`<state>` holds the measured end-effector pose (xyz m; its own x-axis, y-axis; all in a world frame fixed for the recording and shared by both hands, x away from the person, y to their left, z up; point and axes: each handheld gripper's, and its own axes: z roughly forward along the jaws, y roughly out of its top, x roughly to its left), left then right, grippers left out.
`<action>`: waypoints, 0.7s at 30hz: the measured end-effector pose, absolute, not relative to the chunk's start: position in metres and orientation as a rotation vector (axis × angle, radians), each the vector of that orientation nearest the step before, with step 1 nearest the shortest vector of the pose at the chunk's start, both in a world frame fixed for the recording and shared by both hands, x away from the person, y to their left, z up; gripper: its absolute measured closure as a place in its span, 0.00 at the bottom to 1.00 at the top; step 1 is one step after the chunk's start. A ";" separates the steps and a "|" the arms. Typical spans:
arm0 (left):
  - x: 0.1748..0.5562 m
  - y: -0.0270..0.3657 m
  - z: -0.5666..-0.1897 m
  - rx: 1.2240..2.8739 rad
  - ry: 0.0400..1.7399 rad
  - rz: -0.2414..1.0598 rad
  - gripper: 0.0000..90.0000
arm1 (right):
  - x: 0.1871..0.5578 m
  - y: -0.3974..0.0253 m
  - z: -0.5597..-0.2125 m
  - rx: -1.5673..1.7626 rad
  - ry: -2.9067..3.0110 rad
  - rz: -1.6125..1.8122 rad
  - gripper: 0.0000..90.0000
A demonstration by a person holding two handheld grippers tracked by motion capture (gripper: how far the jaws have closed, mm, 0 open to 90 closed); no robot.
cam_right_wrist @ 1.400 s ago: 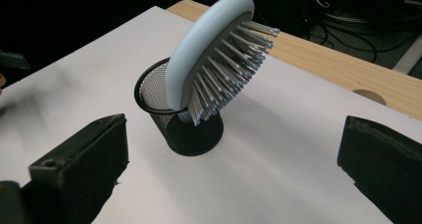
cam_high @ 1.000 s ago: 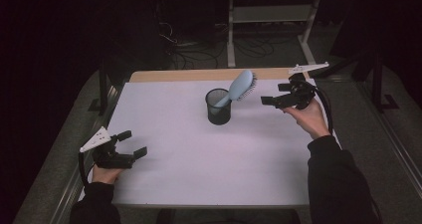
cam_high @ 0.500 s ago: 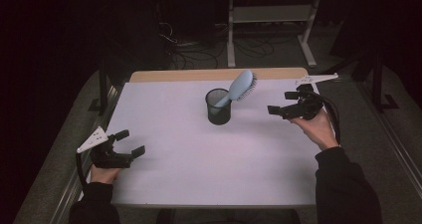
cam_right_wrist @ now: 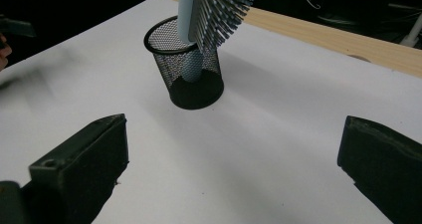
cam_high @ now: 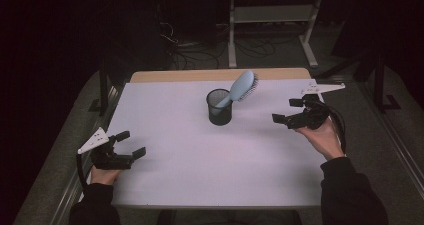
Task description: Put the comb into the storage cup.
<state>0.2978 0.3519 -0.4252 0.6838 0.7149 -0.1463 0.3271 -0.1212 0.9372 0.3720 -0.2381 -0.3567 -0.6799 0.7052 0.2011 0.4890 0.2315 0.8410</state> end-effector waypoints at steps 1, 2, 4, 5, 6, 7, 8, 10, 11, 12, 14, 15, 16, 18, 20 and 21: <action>0.298 0.351 -0.425 1.718 0.844 0.408 0.00 | 0.371 -0.239 -0.358 1.128 2.280 1.428 0.00; 0.298 0.351 -0.426 1.721 0.844 0.404 0.00 | 0.370 -0.240 -0.358 1.129 2.277 1.427 0.00; 0.299 0.350 -0.426 1.728 0.840 0.404 0.00 | 0.367 -0.242 -0.360 1.129 2.278 1.423 0.00; 0.299 0.349 -0.426 1.730 0.840 0.403 0.00 | 0.366 -0.243 -0.361 1.125 2.276 1.425 0.00; 0.299 0.349 -0.426 1.733 0.839 0.402 0.00 | 0.365 -0.245 -0.363 1.137 2.278 1.423 0.00; 0.299 0.349 -0.426 1.734 0.839 0.400 0.00 | 0.363 -0.246 -0.364 1.137 2.276 1.420 0.00; 0.299 0.349 -0.426 1.733 0.840 0.399 0.00 | 0.361 -0.247 -0.366 1.139 2.275 1.414 0.00; 0.299 0.348 -0.427 1.734 0.841 0.396 0.00 | 0.359 -0.248 -0.369 1.142 2.281 1.402 0.00; 0.299 0.348 -0.427 1.734 0.840 0.394 0.00 | 0.357 -0.249 -0.371 1.144 2.283 1.398 0.00; 0.299 0.347 -0.427 1.734 0.838 0.391 0.00 | 0.355 -0.249 -0.372 1.146 2.285 1.392 0.00; 0.299 0.347 -0.427 1.737 0.835 0.388 0.00 | 0.352 -0.250 -0.375 1.144 2.292 1.383 0.00; 0.299 0.346 -0.427 1.739 0.833 0.386 0.00 | 0.350 -0.251 -0.377 1.142 2.294 1.382 0.00; 0.300 0.346 -0.428 1.741 0.833 0.385 0.00 | 0.348 -0.252 -0.378 1.144 2.294 1.381 0.00; 0.300 0.346 -0.428 1.742 0.834 0.384 0.00 | 0.345 -0.254 -0.380 1.145 2.296 1.376 0.00; 0.300 0.347 -0.428 1.738 0.838 0.384 0.00 | 0.342 -0.255 -0.382 1.145 2.288 1.379 0.00; 0.300 0.347 -0.428 1.736 0.841 0.383 0.00 | 0.340 -0.256 -0.384 1.142 2.283 1.376 0.00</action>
<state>0.2995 0.3467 -0.4281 0.6940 0.7028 -0.1559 0.3432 -0.1326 0.9299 0.3404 -0.2562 -0.3835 -0.6652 0.7248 0.1795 0.4972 0.2506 0.8307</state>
